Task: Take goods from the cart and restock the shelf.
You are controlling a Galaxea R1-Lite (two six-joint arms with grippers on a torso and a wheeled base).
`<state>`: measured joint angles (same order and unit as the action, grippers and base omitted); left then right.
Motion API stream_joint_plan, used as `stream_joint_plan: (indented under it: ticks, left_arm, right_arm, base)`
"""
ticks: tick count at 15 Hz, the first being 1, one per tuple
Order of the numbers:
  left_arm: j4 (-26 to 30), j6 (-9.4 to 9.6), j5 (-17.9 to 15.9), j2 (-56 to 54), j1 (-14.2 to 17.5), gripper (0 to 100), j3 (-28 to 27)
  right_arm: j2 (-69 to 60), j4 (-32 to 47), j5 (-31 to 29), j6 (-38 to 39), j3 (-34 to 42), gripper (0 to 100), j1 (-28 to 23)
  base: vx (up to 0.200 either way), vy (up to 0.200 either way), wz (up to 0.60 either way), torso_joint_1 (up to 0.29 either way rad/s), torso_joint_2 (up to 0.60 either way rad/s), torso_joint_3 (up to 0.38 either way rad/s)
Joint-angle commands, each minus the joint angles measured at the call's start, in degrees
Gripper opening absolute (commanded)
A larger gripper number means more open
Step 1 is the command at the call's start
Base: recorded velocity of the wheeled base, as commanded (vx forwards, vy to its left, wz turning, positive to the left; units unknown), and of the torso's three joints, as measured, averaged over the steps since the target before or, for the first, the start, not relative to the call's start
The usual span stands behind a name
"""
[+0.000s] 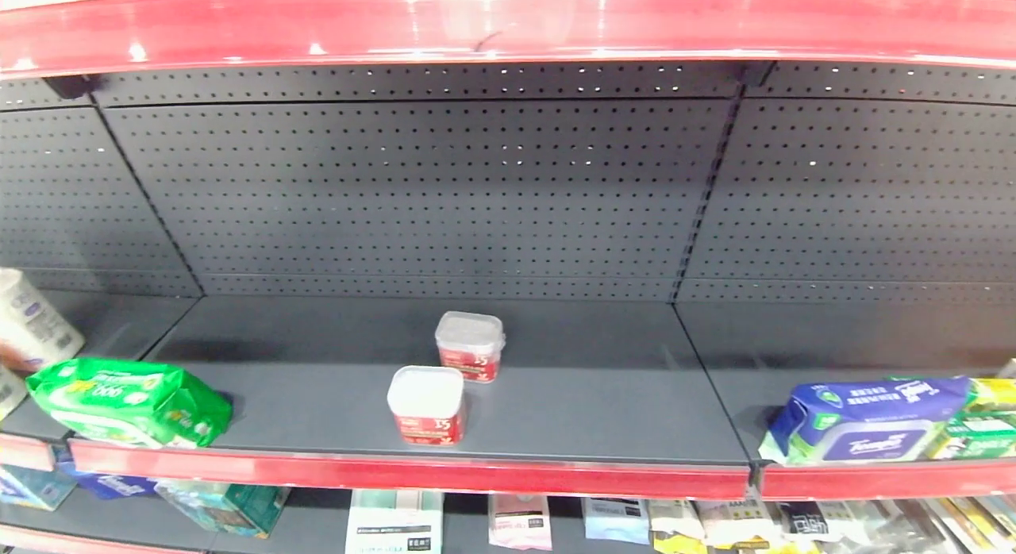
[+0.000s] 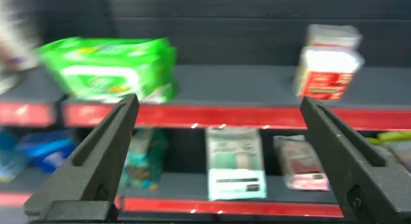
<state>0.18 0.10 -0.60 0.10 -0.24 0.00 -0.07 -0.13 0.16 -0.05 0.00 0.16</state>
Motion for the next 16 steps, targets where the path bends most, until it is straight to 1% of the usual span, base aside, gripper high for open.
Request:
stream_joint_plan:
  ticks: [1,5,9,10,11,12,13,14,15,16]
  left_arm:
    - [-0.01,-0.01,-0.02,0.08,-0.02,100,0.0]
    - [-0.01,-0.1,-0.02,0.08,-0.02,100,0.0]
    - [-0.09,0.25,-0.11,0.08,-0.02,100,-0.09]
    - [0.08,-0.1,0.33,0.78,-0.02,100,-2.2]
    - [0.26,-2.65,3.94,13.35,0.24,100,-13.71]
    - [0.08,-9.41,8.24,24.86,0.6,100,-22.94]
    - [0.61,-17.85,14.4,40.86,0.86,100,-37.18]
    - [2.1,-17.32,16.68,46.4,1.12,100,-39.2]
    - [4.39,-14.51,17.91,48.51,1.03,100,-37.44]
    - [6.06,-13.02,17.65,49.65,1.03,100,-33.4]
  right_arm:
    - [0.07,-0.04,0.02,-0.04,0.0,100,0.02]
    - [0.07,-0.04,0.02,0.05,0.0,100,0.02]
    - [0.07,-0.04,0.02,0.14,0.0,100,0.02]
    - [0.07,-0.04,0.02,0.14,0.0,100,0.02]
    - [0.07,-0.04,0.02,0.14,0.0,100,0.02]
    - [0.07,-0.04,0.02,0.14,0.0,100,0.02]
    - [0.07,-0.04,0.02,0.14,0.0,100,0.02]
    - [0.07,-0.04,0.02,0.14,0.0,100,0.02]
    - [0.07,-0.04,0.02,0.14,0.0,100,0.02]
    - [0.07,-0.04,0.02,0.14,0.0,100,0.02]
  base:
    - [0.0,0.0,-0.6,0.007,0.0,0.002]
    - [0.0,0.0,-0.6,0.005,0.0,0.004]
    - [0.0,0.0,0.0,0.0,0.0,0.0]
    - [0.0,0.0,0.0,0.0,0.0,0.0]
    - [0.0,0.0,0.0,0.0,0.0,0.0]
    - [0.0,0.0,0.0,0.0,0.0,0.0]
    - [0.0,0.0,0.0,0.0,0.0,0.0]
    - [0.0,0.0,0.0,0.0,0.0,0.0]
    - [0.0,0.0,0.0,0.0,0.0,0.0]
    - [0.0,0.0,0.0,0.0,0.0,0.0]
